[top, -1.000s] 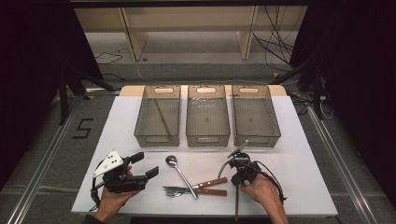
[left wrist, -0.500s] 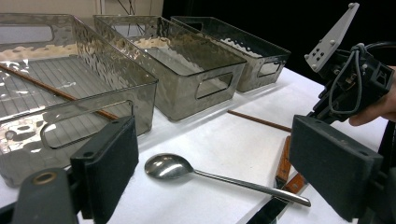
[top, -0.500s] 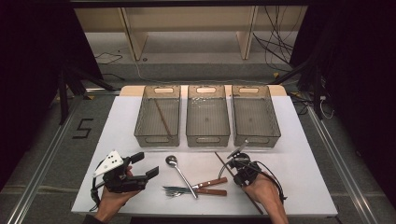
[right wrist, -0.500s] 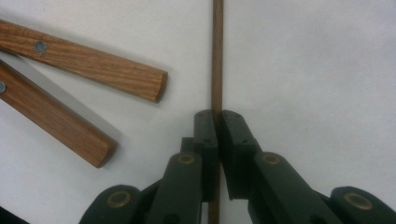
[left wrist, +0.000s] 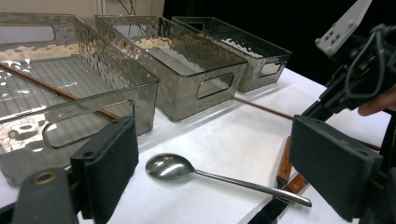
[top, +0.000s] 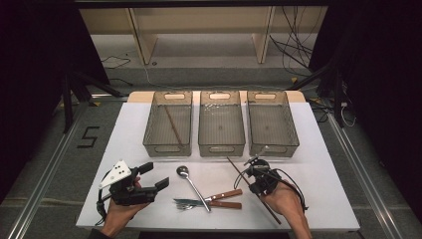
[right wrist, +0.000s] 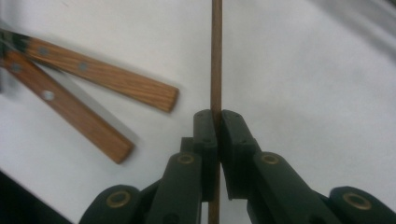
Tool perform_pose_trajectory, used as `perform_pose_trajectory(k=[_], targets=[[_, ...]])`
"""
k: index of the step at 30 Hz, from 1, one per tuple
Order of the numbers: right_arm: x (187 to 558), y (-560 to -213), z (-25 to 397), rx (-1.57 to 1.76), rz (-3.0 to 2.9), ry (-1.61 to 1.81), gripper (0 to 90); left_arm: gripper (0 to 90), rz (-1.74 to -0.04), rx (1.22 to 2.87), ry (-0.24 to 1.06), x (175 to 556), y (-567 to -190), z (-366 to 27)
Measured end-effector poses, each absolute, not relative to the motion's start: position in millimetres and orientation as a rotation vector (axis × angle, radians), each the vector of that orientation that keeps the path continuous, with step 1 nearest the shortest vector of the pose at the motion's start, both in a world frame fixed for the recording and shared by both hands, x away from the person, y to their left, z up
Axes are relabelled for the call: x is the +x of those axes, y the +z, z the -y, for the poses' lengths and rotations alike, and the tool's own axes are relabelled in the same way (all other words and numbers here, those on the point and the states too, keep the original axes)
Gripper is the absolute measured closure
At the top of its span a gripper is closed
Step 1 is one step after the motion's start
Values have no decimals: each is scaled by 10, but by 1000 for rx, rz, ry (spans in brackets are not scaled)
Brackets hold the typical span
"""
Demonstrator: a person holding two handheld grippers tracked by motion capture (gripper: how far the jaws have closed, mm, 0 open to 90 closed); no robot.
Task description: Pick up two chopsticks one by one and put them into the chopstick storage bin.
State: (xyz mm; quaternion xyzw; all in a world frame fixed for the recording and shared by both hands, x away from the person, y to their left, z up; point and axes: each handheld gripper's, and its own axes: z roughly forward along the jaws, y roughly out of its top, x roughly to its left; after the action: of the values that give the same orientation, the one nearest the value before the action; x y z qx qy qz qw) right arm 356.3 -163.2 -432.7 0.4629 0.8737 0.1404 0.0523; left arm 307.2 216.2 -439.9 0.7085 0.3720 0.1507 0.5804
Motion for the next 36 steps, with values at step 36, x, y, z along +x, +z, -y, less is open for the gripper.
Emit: perform_pose_trajectory(k=[36], targets=[[4412, -3527, 923, 1269, -2531, 1270, 856, 155, -871, 1641, 354, 3074, -4394, -2194]])
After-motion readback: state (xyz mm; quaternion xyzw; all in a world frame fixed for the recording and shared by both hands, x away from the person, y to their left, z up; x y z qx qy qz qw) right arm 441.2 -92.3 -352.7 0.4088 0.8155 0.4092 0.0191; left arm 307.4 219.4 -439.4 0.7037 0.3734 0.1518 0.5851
